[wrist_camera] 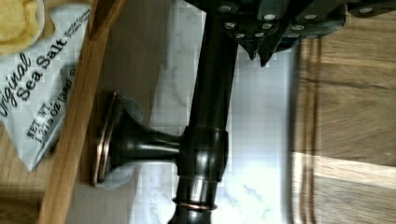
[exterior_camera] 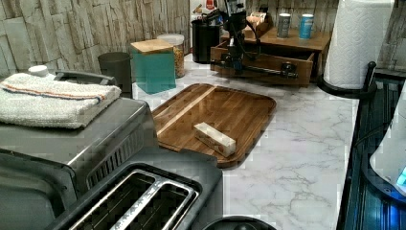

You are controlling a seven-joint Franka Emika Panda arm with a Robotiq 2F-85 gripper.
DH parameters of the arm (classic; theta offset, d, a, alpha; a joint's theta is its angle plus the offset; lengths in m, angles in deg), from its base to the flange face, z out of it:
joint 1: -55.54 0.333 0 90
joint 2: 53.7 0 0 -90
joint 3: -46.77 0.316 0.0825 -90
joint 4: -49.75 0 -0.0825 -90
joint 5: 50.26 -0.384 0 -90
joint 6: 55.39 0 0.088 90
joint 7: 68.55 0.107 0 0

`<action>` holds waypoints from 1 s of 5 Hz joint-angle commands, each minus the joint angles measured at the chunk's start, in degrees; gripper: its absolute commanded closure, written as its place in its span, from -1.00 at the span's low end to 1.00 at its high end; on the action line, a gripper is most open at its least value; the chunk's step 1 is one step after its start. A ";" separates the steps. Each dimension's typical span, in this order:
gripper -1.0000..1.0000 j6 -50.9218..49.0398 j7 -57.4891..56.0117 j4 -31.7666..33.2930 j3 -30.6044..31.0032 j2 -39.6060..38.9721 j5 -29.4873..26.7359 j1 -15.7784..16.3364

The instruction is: Close the drawer.

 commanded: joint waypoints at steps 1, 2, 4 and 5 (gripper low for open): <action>1.00 -0.67 -10.65 -21.03 -6.12 -11.08 0.42 -15.94; 1.00 1.74 -9.17 -19.38 -7.89 -9.89 0.55 -15.70; 1.00 3.62 -6.45 -14.70 -7.50 -7.48 -0.59 -15.50; 1.00 3.62 -6.32 -14.70 -7.25 -7.46 -0.42 -15.73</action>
